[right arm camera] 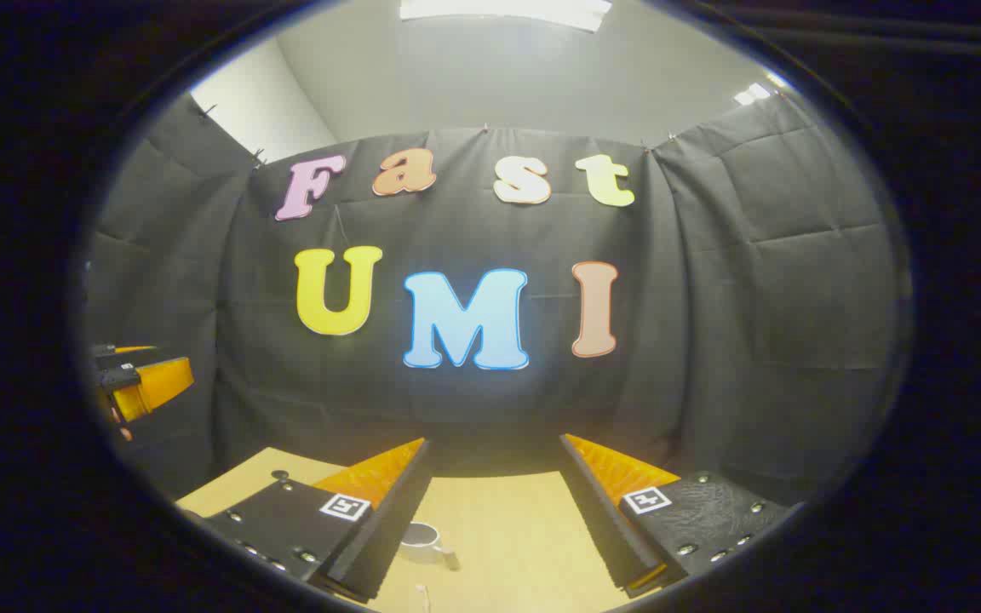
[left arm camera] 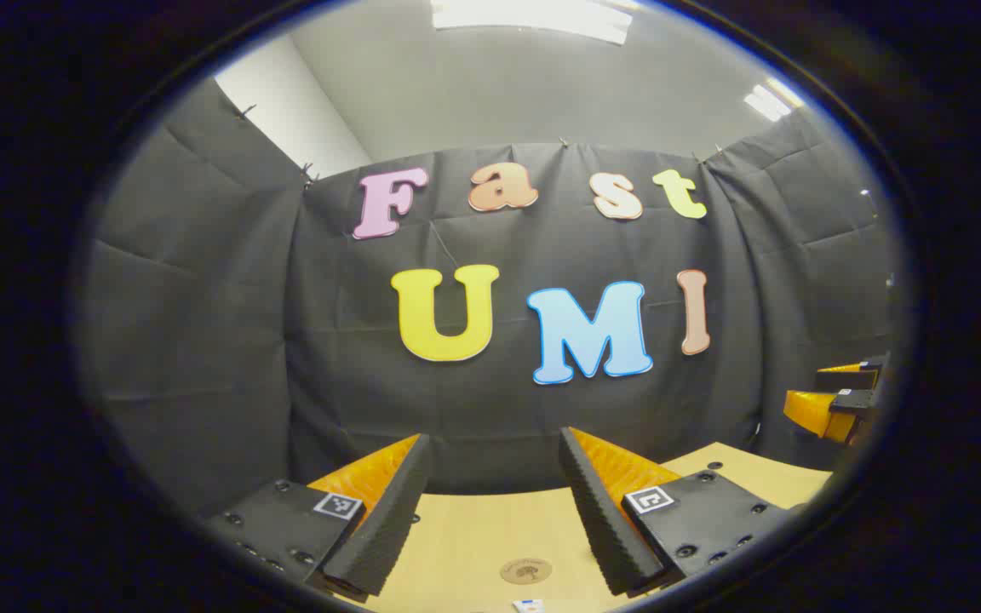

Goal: Put the toothbrush and toothpaste on the desktop into the cup, then pick up the cup and place it on the coaster on the desktop.

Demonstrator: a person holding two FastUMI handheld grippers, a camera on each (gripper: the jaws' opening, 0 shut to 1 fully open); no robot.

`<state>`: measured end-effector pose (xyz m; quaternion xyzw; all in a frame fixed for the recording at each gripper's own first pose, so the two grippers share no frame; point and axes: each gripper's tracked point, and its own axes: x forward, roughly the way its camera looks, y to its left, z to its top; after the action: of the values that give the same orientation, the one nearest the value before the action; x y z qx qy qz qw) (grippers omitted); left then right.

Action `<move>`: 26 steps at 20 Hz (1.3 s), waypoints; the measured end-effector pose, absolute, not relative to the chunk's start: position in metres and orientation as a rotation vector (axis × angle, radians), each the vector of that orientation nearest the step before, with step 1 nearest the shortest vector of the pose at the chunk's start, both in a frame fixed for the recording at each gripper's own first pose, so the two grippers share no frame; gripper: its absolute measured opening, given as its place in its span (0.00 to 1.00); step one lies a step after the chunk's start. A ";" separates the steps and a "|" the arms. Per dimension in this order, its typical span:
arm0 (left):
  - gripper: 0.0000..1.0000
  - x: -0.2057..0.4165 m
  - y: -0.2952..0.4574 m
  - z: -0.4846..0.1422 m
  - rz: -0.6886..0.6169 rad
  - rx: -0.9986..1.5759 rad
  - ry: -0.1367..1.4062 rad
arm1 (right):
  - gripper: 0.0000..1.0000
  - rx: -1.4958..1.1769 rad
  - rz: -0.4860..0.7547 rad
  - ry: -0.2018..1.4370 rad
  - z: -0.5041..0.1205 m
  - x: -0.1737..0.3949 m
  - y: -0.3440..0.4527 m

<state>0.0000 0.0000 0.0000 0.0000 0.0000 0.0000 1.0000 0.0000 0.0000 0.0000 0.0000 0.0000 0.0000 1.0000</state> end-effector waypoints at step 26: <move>0.96 0.030 -0.045 -0.107 -0.076 -0.032 0.282 | 0.92 -0.006 0.145 0.266 -0.094 0.031 0.033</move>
<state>0.0304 -0.0445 -0.1066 -0.0157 0.1403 -0.0378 0.9893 0.0312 0.0332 -0.0939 -0.0029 0.1326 0.0723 0.9885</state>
